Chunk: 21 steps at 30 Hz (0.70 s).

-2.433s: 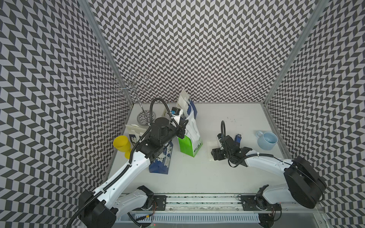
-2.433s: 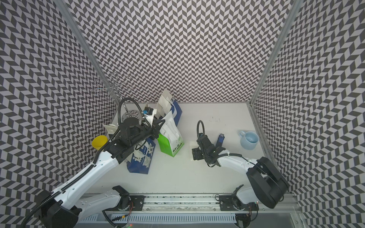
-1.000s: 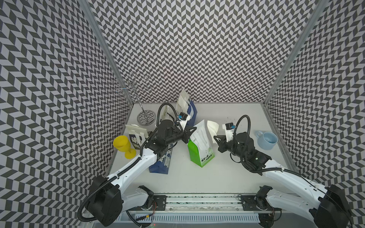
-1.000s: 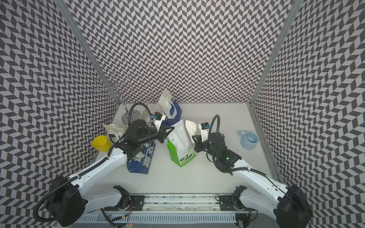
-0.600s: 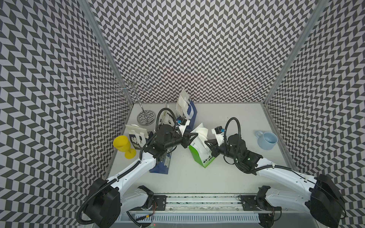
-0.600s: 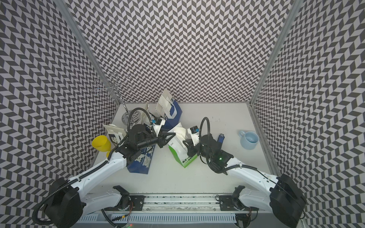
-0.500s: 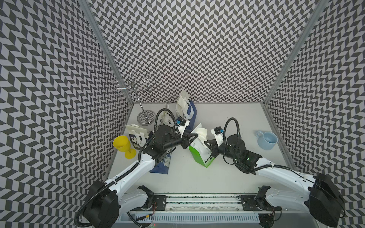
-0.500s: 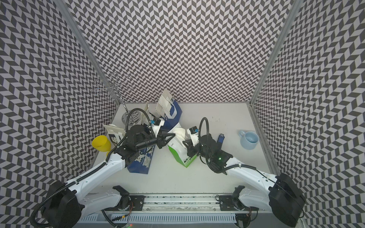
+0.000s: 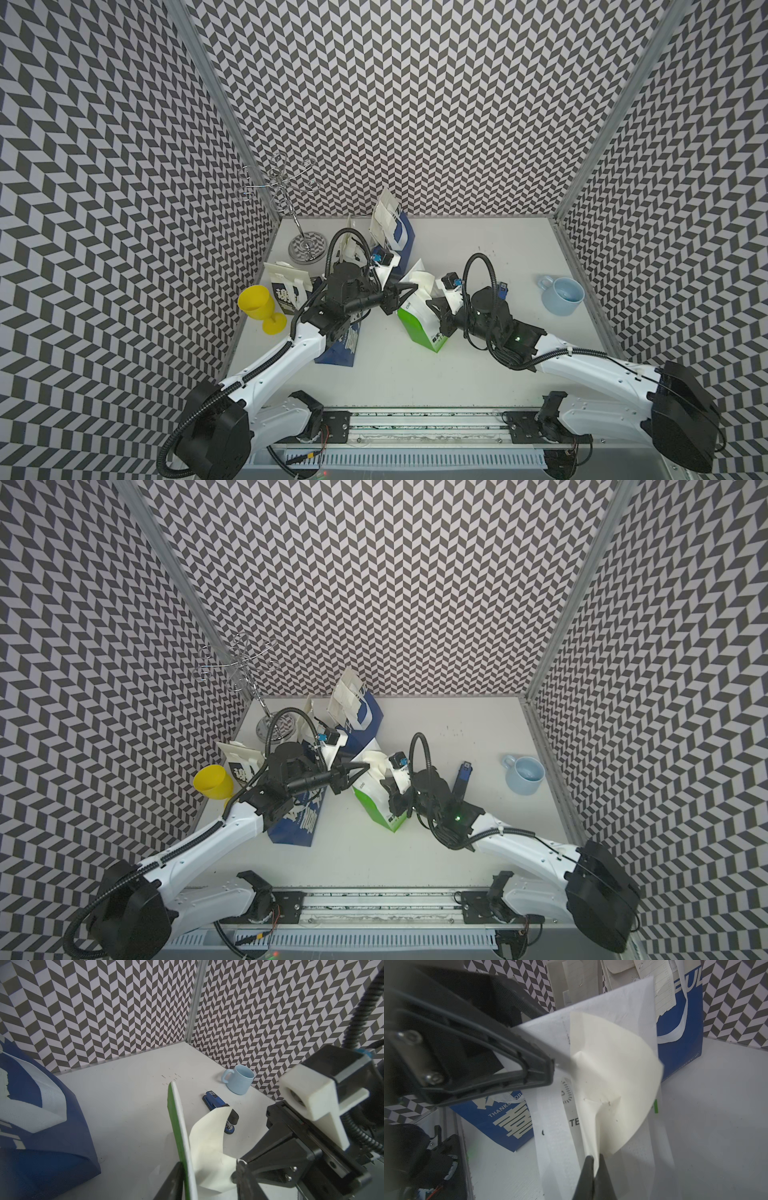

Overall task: Staple the receipts to the bags
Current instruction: Pick up the receipt from the center of the board, then hold the receipt from the takeout bag.

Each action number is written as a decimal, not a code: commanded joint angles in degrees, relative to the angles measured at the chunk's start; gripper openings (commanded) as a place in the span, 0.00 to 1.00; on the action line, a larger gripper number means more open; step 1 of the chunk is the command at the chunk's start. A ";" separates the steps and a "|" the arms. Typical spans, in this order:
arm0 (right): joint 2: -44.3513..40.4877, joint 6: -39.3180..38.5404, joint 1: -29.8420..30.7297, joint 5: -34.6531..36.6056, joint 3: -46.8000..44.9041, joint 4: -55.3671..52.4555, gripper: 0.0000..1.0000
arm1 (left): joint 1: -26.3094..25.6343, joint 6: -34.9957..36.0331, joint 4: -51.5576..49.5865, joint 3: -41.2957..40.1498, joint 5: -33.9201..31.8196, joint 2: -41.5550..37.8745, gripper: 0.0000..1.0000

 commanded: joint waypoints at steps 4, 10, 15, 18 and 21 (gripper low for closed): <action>-2.84 -2.22 0.50 6.62 1.32 0.86 0.00 | 0.00 1.88 -2.19 1.93 -0.70 0.15 0.42; -6.94 -4.01 0.52 5.23 -1.97 4.22 0.00 | 0.06 2.15 -2.47 2.43 0.31 0.25 0.42; -6.46 -5.29 0.49 0.64 -1.73 2.51 0.00 | 0.04 4.24 -4.30 3.66 3.37 -0.49 0.42; -5.18 -5.89 0.54 -0.85 -0.71 0.94 0.00 | 0.01 6.16 -5.93 4.16 5.93 -1.54 0.43; -4.50 -6.41 0.62 -3.68 -0.22 0.31 0.00 | 0.02 6.93 -6.94 4.60 6.84 -1.89 0.43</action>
